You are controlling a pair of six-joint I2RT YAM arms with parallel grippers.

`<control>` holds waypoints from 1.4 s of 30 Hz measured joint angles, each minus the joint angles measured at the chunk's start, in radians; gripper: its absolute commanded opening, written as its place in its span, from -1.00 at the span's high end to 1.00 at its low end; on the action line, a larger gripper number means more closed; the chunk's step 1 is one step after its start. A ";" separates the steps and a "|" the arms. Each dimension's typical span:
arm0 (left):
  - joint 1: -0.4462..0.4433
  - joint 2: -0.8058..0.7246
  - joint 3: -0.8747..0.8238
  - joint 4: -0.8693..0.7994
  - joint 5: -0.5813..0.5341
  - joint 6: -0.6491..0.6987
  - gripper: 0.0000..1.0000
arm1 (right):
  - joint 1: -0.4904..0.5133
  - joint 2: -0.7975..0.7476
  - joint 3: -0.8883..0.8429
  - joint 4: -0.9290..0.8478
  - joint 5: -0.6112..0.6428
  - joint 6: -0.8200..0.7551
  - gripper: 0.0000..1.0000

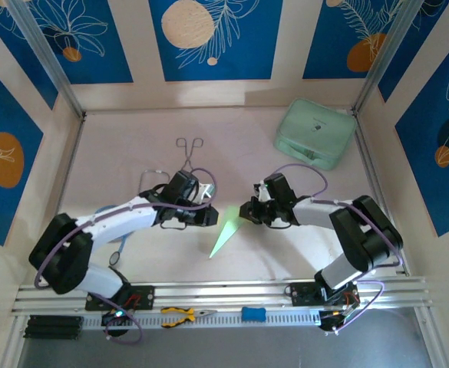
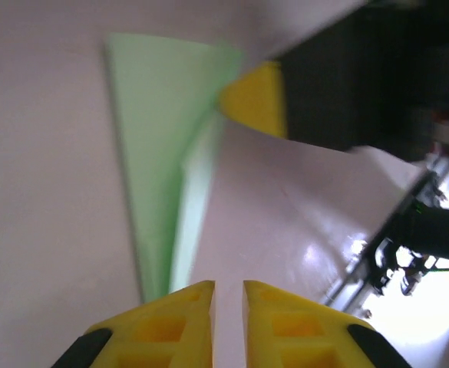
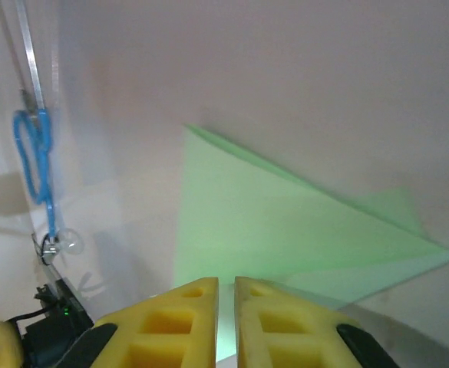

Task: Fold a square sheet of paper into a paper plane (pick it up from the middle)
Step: Turn over a paper plane at the center of the table.

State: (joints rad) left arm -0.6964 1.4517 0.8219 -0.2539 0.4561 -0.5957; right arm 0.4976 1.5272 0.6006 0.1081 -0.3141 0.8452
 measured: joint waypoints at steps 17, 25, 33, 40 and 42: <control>0.025 0.276 0.055 0.045 0.120 0.021 0.40 | 0.026 -0.293 -0.205 -0.071 0.079 0.107 0.40; 0.025 0.280 0.056 0.036 0.139 0.032 0.39 | 0.071 -0.256 -0.204 -0.025 0.077 0.133 0.40; 0.025 0.291 0.047 0.031 0.164 0.050 0.37 | 0.108 -0.159 -0.201 0.039 0.068 0.148 0.42; 0.023 0.311 0.047 0.029 0.169 0.056 0.36 | 0.139 -0.092 -0.177 0.086 0.059 0.155 0.45; 0.023 0.311 0.047 0.030 0.175 0.056 0.36 | 0.145 -0.080 -0.175 0.102 0.060 0.159 0.46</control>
State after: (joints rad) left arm -0.6735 1.7630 0.8688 -0.2237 0.6308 -0.5400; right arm 0.6430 1.4467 0.4255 0.2104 -0.2543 1.0046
